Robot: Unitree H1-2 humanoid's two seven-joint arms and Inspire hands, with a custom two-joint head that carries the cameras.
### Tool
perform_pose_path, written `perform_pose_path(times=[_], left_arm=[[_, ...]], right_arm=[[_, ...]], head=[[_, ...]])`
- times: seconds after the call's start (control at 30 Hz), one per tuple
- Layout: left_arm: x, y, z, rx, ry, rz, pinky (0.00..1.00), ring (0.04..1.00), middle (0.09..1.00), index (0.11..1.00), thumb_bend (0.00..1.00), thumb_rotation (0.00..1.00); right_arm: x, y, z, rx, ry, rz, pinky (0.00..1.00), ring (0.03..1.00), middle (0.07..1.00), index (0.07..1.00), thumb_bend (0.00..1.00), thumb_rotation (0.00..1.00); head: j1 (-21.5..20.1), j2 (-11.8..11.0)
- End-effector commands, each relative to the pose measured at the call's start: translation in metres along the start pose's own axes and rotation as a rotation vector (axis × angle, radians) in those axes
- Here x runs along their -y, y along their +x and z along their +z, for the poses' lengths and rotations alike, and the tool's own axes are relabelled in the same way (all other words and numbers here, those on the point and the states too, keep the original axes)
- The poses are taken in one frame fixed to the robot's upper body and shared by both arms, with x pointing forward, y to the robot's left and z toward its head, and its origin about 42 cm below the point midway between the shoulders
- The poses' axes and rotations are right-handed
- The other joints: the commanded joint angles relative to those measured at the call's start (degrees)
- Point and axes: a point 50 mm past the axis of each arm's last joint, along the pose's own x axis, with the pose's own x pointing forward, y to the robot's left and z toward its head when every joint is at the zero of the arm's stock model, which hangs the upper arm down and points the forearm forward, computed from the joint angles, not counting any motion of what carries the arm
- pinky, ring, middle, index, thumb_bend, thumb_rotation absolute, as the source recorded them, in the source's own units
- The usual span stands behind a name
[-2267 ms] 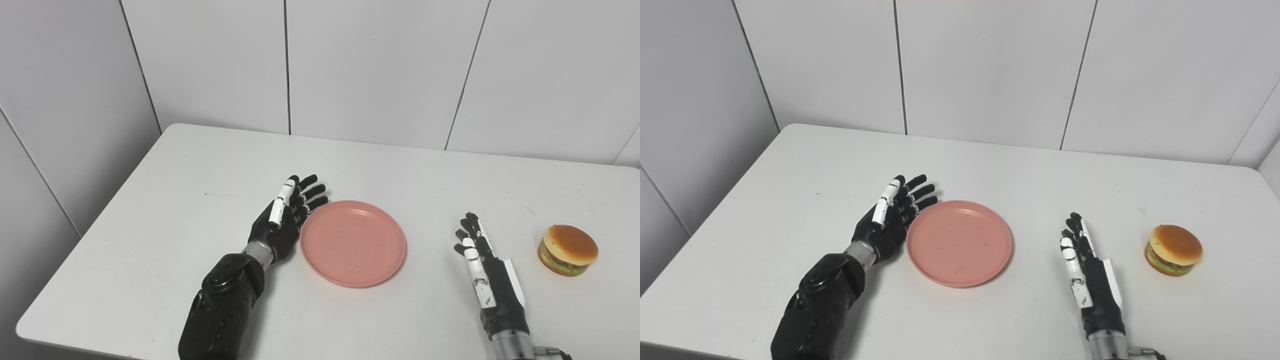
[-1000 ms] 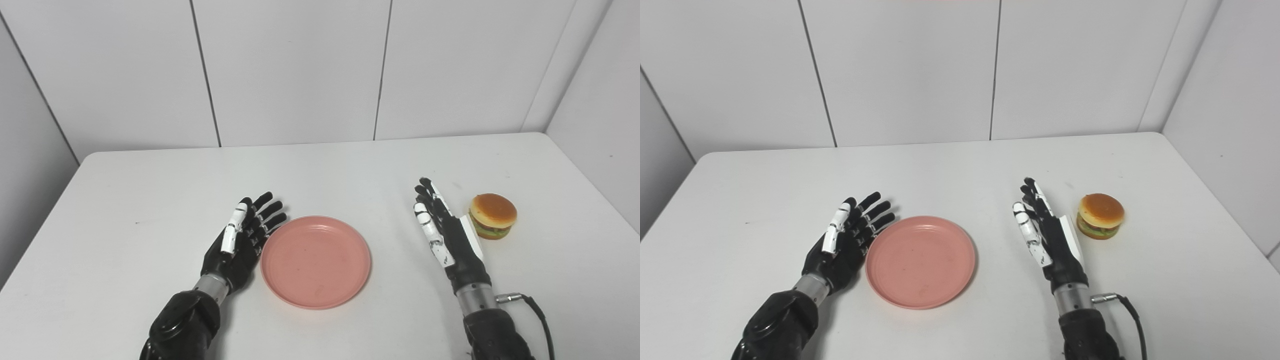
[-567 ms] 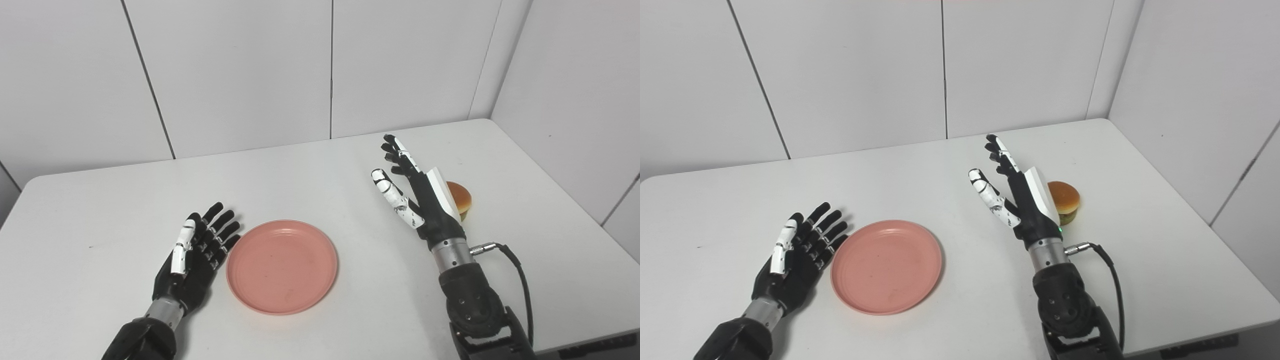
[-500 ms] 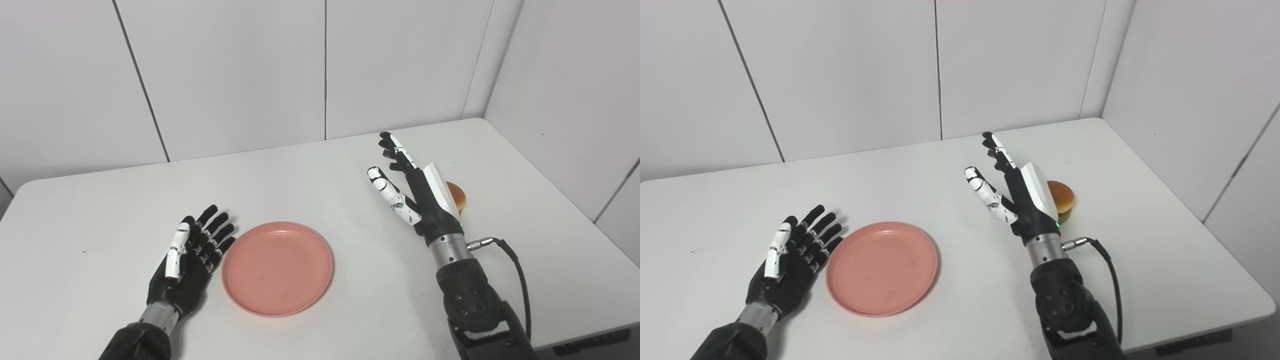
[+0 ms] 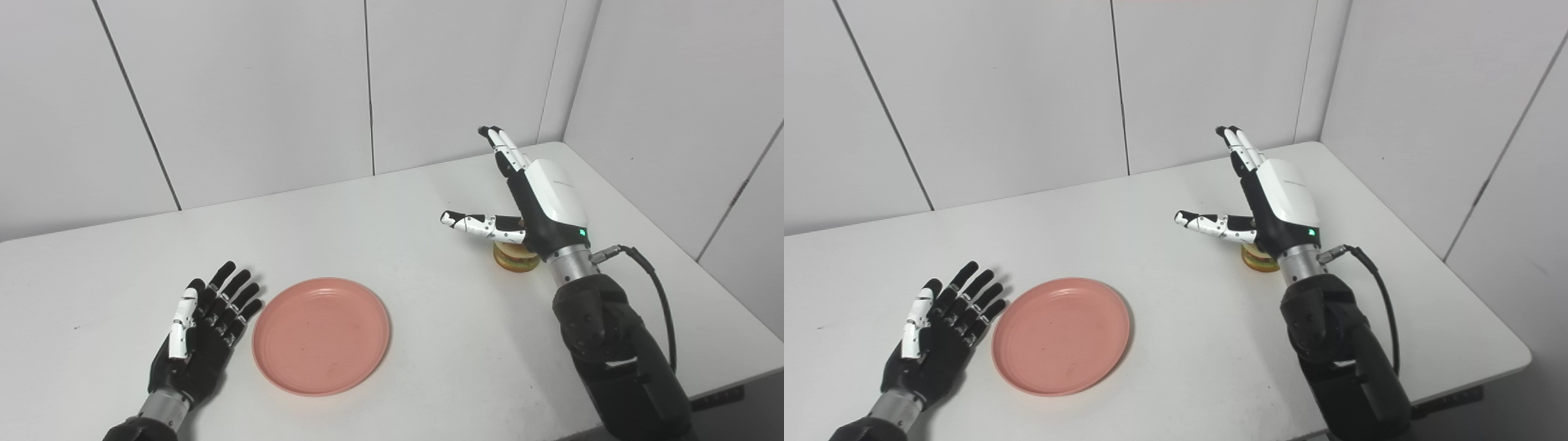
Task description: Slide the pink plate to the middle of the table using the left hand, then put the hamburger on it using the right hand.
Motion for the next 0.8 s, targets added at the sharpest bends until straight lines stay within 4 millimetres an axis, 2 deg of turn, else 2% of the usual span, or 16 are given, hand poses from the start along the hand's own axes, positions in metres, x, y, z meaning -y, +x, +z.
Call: perform_pose_path(times=[0.0, 0.1, 0.43, 0.77], left_arm=[[-0.006, 0.001, 0.004, -0.004, 0.001, 0.013, 0.93, 0.913, 0.917, 0.912, 0.31, 1.0], [-0.007, 0.0, 0.006, -0.001, -0.011, 0.018, 0.92, 0.907, 0.908, 0.901, 0.31, 1.0], [-0.01, -0.001, 0.01, -0.001, -0.021, 0.031, 0.93, 0.903, 0.899, 0.891, 0.32, 1.0], [-0.013, -0.002, 0.012, -0.002, -0.02, 0.035, 0.93, 0.908, 0.908, 0.901, 0.32, 1.0]], right_arm=[[0.023, 0.012, 0.006, -0.004, -0.057, -0.059, 0.77, 0.932, 0.976, 0.955, 0.96, 0.66], [0.028, 0.015, -0.004, -0.047, -0.139, -0.036, 0.74, 0.927, 0.979, 0.963, 0.99, 0.66], [0.033, 0.015, -0.027, -0.181, -0.276, 0.089, 0.81, 0.953, 0.999, 1.0, 1.0, 0.69], [0.021, 0.02, -0.043, -0.245, -0.333, 0.214, 0.78, 0.925, 0.984, 0.978, 1.0, 0.72]], head=[[0.06, 0.07], [-0.19, 0.35], [-0.61, 1.17], [-0.67, 1.9]])
